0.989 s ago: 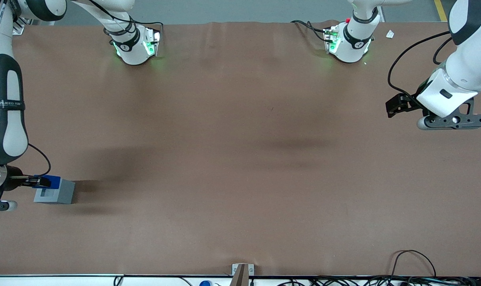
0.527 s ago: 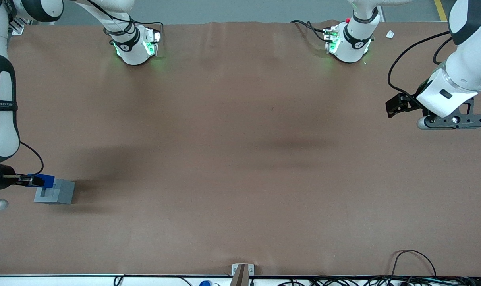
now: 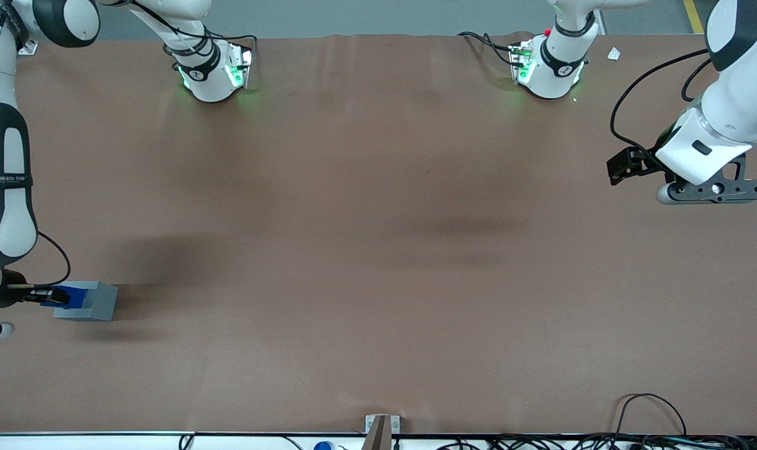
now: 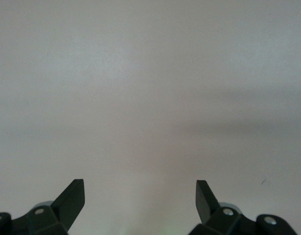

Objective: Insert blue part into gray base with right arm
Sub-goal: 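Lower the blue block into the gray base's hole and open the gripper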

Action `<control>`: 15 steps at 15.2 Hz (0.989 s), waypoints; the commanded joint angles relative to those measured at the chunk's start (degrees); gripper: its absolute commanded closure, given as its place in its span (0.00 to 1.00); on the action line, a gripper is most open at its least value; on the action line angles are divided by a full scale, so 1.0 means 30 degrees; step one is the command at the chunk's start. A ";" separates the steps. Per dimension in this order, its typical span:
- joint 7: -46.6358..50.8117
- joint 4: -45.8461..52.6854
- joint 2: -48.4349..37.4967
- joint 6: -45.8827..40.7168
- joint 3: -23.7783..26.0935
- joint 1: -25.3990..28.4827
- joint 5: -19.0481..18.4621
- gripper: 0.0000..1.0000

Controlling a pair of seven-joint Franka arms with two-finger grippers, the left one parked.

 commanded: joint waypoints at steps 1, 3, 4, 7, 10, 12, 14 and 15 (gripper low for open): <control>-0.0391 0.0851 0.0404 -0.0229 0.0422 -0.0455 0.0484 1.00; -0.0391 0.0851 0.0404 -0.0317 0.0422 -0.0427 0.0573 1.00; -0.0420 0.0851 0.0404 -0.0317 0.0422 -0.0455 0.0631 1.00; -0.0654 0.0851 0.0550 -0.0288 0.0422 -0.0514 0.0632 1.00; -0.0772 0.0822 0.0550 -0.0346 0.0422 -0.0660 0.0661 1.00; -0.0772 0.0822 0.0550 -0.0347 0.0422 -0.0661 0.0836 1.00; -0.0801 0.0763 0.0550 -0.0347 0.0422 -0.0690 0.0895 1.00; -0.0773 0.0734 0.0550 -0.0347 0.0422 -0.0690 0.0982 1.00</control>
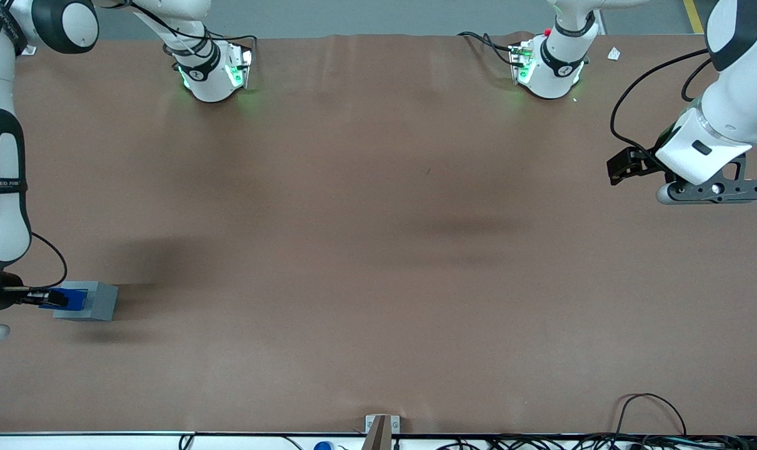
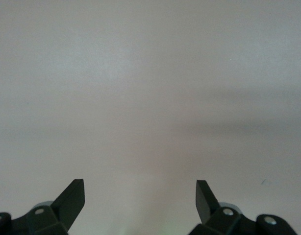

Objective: Insert blue part into gray base with right arm
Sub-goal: 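Lower the blue block into the gray base's hole and open the gripper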

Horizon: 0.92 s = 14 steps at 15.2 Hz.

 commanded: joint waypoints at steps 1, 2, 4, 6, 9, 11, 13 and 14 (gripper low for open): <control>-0.0433 0.0328 0.0210 -0.0214 0.0350 -0.0391 0.0562 1.00; -0.0433 0.0299 0.0239 -0.0185 0.0350 -0.0391 0.0563 1.00; -0.0433 0.0270 0.0269 -0.0185 0.0349 -0.0391 0.0563 1.00; -0.0462 0.0270 0.0327 -0.0126 0.0349 -0.0391 0.0563 1.00; -0.0900 0.0270 0.0532 -0.0038 0.0349 -0.0566 0.0563 1.00; -0.0990 0.0270 0.0649 -0.0009 0.0349 -0.0654 0.0534 1.00; -0.1048 0.0270 0.0709 0.0021 0.0349 -0.0684 0.0534 1.00; -0.1020 0.0270 0.0709 -0.0008 0.0349 -0.0742 0.0563 1.00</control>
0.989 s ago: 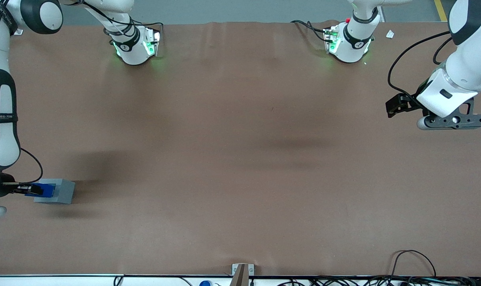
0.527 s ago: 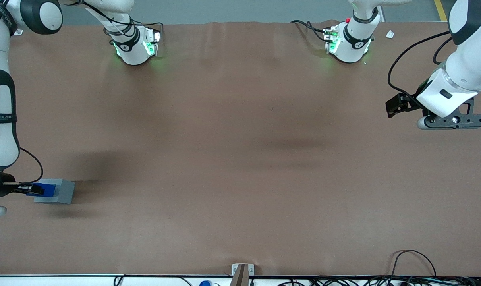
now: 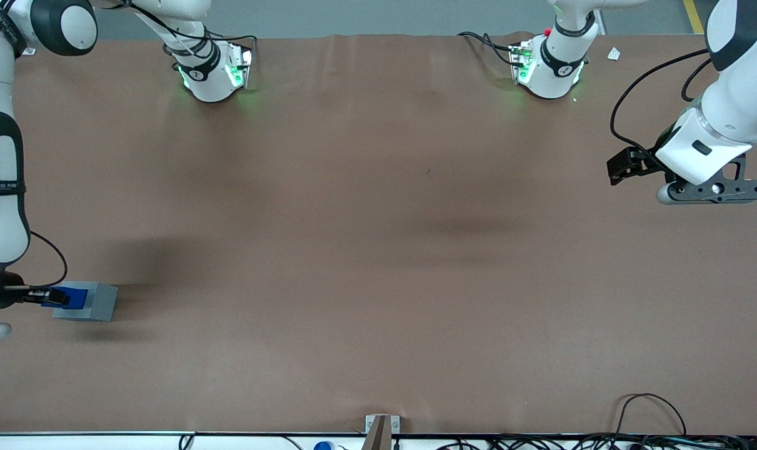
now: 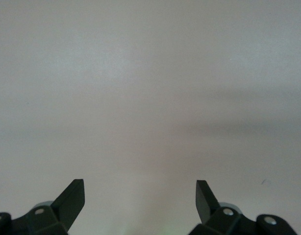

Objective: Insert blue part into gray base with right arm
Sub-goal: 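Lower the blue block into the gray base's hole and open the gripper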

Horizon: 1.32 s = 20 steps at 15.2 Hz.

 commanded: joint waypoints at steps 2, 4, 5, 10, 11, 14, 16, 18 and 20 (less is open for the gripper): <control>-0.0434 0.0270 0.0321 0.0006 0.0349 -0.0490 0.0387 1.00; -0.0346 0.0270 0.0408 0.0035 0.0349 -0.0490 0.0446 0.98; -0.0230 0.0270 0.0409 0.0006 0.0349 -0.0461 0.0417 0.80; 0.0208 0.0328 0.0351 -0.0140 0.0378 -0.0402 0.0765 0.00; 0.0240 0.0328 0.0263 -0.0257 0.0349 -0.0402 0.1000 0.00; 0.0240 0.0445 -0.0029 -0.1075 0.0349 -0.0344 0.0974 0.00; 0.0269 0.0475 -0.0585 -0.1166 0.0349 -0.0139 0.0944 0.00; 0.0299 0.0475 -0.1460 -0.1486 0.0378 -0.0080 0.1002 0.00; 0.1288 0.0387 -0.2779 -0.2887 0.0349 0.0124 0.0887 0.00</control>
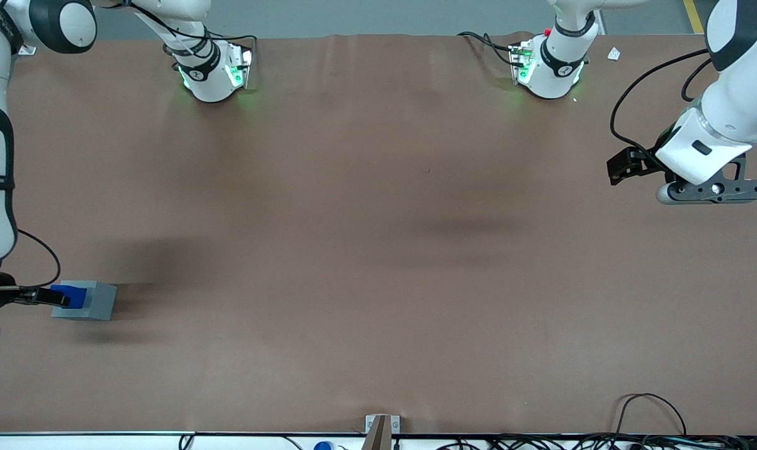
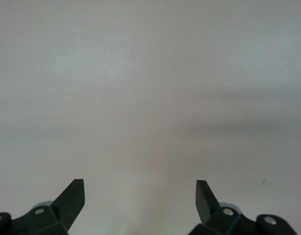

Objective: Insert blue part into gray base with right arm

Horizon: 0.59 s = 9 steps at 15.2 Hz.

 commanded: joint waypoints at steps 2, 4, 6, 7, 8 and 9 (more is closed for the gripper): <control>0.2401 -0.0652 -0.3135 -0.2871 0.0035 0.0555 0.0089 0.00; 0.2671 -0.0710 -0.4454 -0.3930 0.0063 0.0587 0.0117 0.00; 0.3021 -0.0856 -0.5626 -0.4546 0.0064 0.0761 0.0118 0.00; 0.3342 -0.1031 -0.6299 -0.4984 0.0064 0.0995 0.0118 0.00; 0.3838 -0.1294 -0.7176 -0.5569 0.0064 0.1345 0.0118 0.00; 0.4452 -0.1499 -0.8142 -0.6155 0.0035 0.1842 0.0089 0.00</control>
